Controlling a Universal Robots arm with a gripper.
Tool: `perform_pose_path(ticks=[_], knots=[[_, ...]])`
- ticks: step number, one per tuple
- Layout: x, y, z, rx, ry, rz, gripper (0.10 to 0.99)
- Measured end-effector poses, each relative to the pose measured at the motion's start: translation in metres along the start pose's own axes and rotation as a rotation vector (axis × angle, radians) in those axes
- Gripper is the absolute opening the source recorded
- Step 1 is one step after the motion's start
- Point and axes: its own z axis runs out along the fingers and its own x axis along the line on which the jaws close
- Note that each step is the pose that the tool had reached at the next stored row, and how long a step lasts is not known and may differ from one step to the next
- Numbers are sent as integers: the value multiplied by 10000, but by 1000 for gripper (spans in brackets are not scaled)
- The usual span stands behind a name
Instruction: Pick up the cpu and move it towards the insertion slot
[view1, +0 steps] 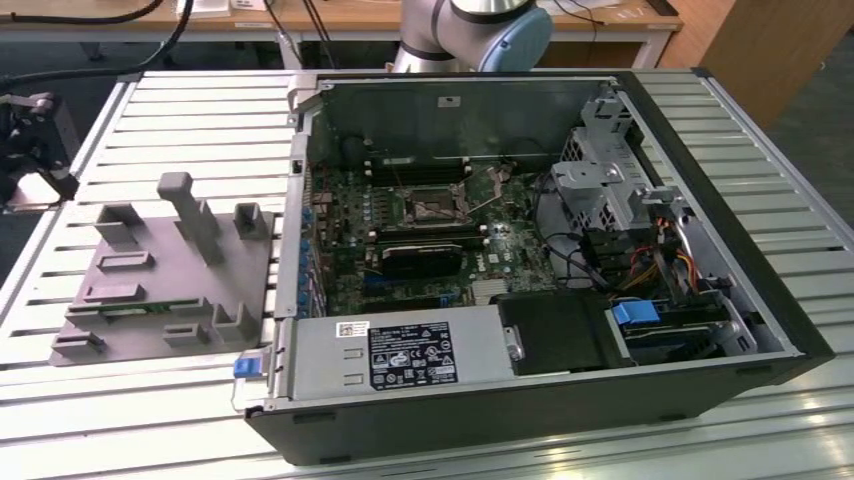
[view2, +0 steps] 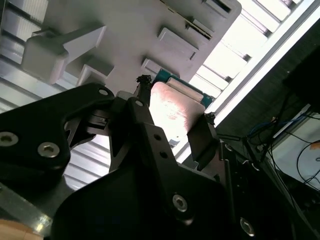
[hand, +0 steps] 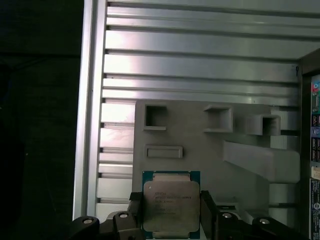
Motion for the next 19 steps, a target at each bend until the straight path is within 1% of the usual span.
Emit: perform_pose_path(ticks=[12, 17, 19], knots=[[-10, 18, -407, 0, -31, -1, 541], [-13, 24, -538, 0, -41, -2, 541], [-14, 25, -579, 1, -42, -2, 541]])
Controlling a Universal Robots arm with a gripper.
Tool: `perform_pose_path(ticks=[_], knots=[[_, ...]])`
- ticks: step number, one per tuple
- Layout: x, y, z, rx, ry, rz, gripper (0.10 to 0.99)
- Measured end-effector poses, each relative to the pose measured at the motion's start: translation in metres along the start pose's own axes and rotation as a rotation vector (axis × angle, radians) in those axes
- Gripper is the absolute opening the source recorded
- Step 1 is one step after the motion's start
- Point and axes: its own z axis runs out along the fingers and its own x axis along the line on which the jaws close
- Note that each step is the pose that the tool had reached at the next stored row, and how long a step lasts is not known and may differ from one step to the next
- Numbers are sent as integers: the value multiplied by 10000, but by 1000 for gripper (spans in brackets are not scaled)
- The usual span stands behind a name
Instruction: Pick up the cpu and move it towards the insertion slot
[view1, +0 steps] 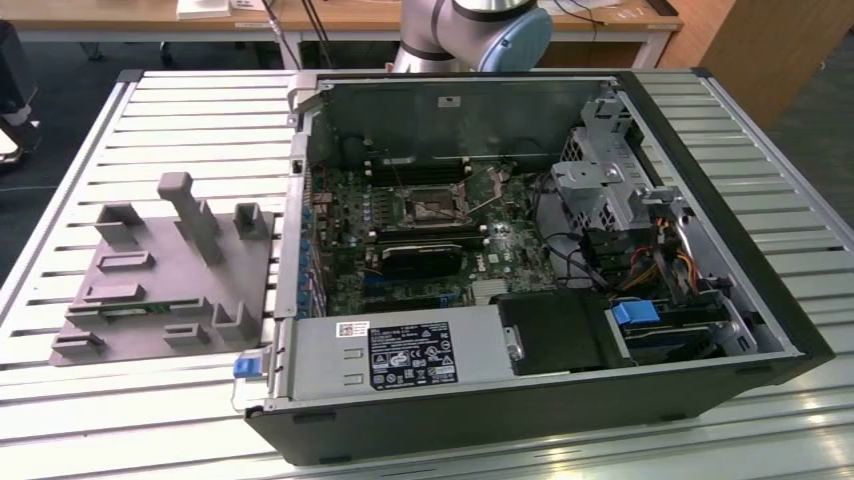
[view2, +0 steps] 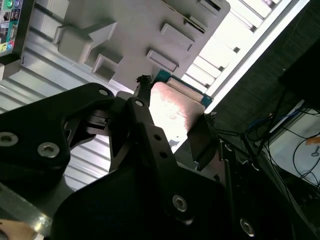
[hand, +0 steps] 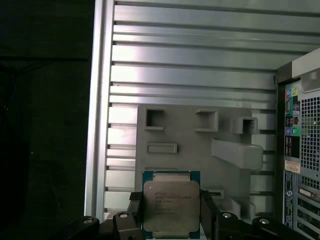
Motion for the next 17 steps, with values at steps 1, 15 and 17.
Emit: perform_pose_path(ticks=[1, 15, 17], knots=[[0, 0, -8, -1, -2, 0, 541], [-155, -3, -6, 0, -2, 0, 541], [-206, -4, -4, -1, -3, 0, 541]])
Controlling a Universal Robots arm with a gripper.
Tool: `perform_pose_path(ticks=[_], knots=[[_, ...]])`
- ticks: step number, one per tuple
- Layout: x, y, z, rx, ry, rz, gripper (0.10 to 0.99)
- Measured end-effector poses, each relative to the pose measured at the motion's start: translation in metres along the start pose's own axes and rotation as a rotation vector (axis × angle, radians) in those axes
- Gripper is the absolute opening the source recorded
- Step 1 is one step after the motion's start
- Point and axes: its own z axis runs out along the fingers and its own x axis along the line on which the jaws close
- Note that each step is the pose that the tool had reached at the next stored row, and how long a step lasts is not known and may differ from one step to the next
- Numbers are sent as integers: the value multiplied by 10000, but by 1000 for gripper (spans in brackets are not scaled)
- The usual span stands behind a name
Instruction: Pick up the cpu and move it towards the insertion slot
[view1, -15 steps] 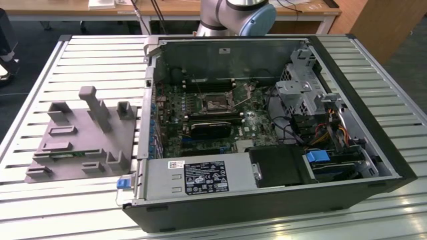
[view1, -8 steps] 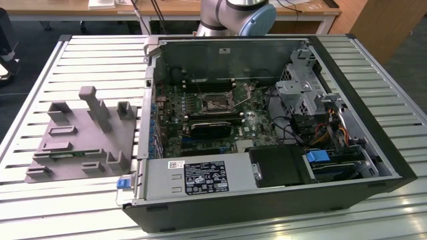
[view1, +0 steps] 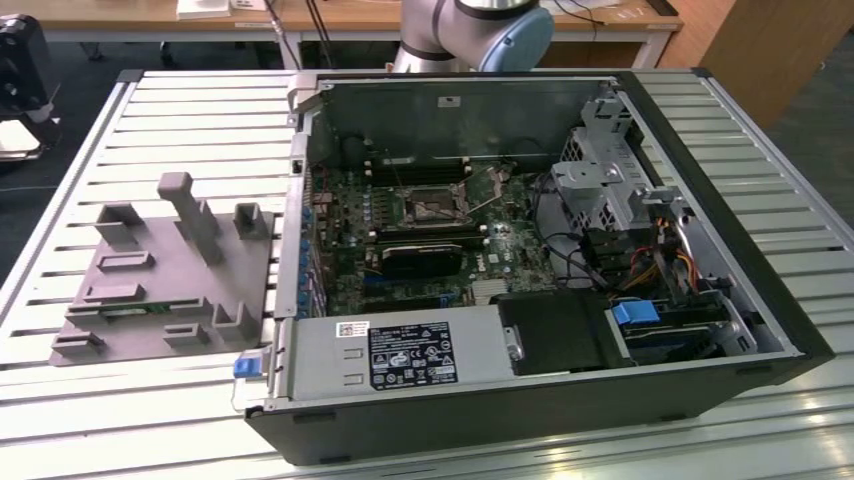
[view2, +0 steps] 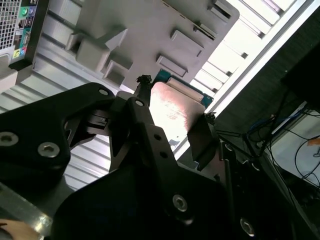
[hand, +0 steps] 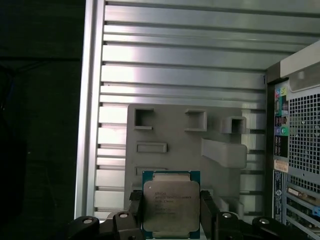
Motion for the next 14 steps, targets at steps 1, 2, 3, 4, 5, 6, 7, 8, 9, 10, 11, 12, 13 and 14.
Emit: perform_pose_path(ticks=[1, 2, 3, 4, 5, 6, 7, 8, 9, 10, 11, 12, 13, 14], knots=[[-28, -1, 0, 1, 1, 0, 541], [-56, -1, 1, 0, 1, 0, 541], [-83, -2, 2, 0, 1, 0, 541], [-112, -2, 3, 0, 1, 1, 541], [-141, -3, 4, 0, 0, 1, 541], [-170, -4, 5, 0, 0, 0, 541], [-202, -5, 5, 1, 1, 0, 541], [-232, -6, 6, 0, 1, 0, 541], [-263, -6, 7, 0, 0, 0, 541], [-296, -7, 8, 0, 1, 0, 541], [-331, -8, 9, 0, 0, -1, 541], [-366, -9, 10, 1, 2, 0, 541], [-401, -10, 11, 0, 1, 0, 541], [-436, -10, 12, 0, 0, 1, 541]])
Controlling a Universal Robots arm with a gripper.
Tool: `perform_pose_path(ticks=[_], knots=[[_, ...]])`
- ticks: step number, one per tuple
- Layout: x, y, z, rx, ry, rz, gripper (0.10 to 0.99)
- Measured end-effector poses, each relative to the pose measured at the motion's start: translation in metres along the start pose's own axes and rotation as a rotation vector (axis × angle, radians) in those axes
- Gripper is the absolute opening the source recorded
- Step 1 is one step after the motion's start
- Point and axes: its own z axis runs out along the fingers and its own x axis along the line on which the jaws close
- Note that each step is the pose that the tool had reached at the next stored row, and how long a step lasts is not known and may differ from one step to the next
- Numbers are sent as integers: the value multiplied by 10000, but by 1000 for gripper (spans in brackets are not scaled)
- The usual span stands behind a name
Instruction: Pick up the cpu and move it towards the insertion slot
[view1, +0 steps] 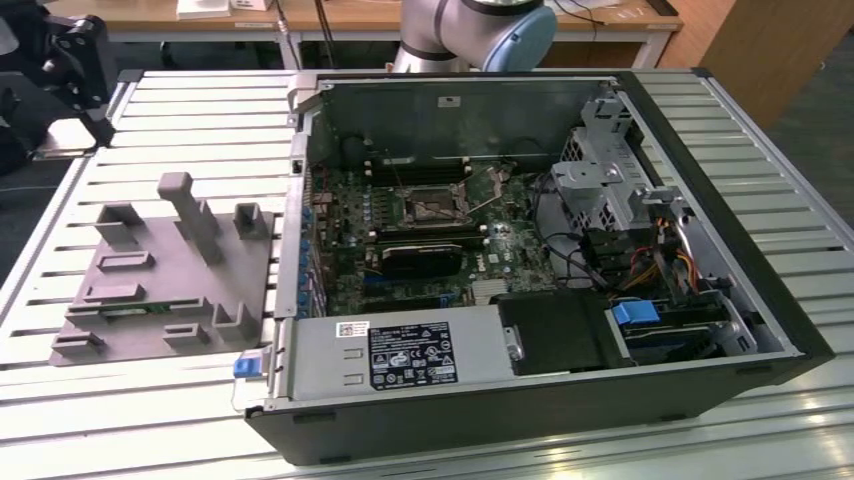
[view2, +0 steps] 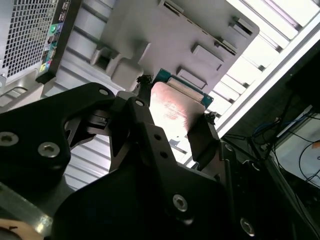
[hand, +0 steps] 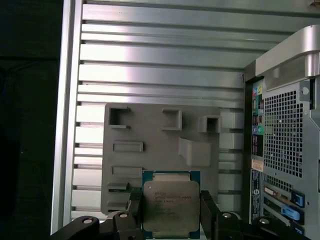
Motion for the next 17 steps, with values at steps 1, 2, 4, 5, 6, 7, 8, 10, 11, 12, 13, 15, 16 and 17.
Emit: perform_pose_path(ticks=[1, 2, 4, 5, 6, 7, 8, 10, 11, 12, 13, 15, 16, 17], knots=[[-38, -1, 1, 0, 0, 0, 541], [-76, -2, 2, 1, 1, 0, 541], [-150, -4, 4, 0, 0, -1, 541], [-188, -5, 5, 0, 0, -1, 541], [-226, -6, 6, 0, 0, -1, 541], [-266, -6, 7, 1, 2, 0, 541], [-303, -7, 8, 1, 1, 0, 541], [-378, -9, 10, 0, 1, 0, 541], [-417, -10, 12, 0, 1, -1, 541], [-458, -11, 12, 1, 2, -1, 541], [-498, -12, 13, 1, 2, -1, 541], [-581, -14, 16, 0, 1, 0, 541], [-621, -15, 18, 0, 1, -1, 541], [-660, -16, 18, 1, 2, -1, 541]])
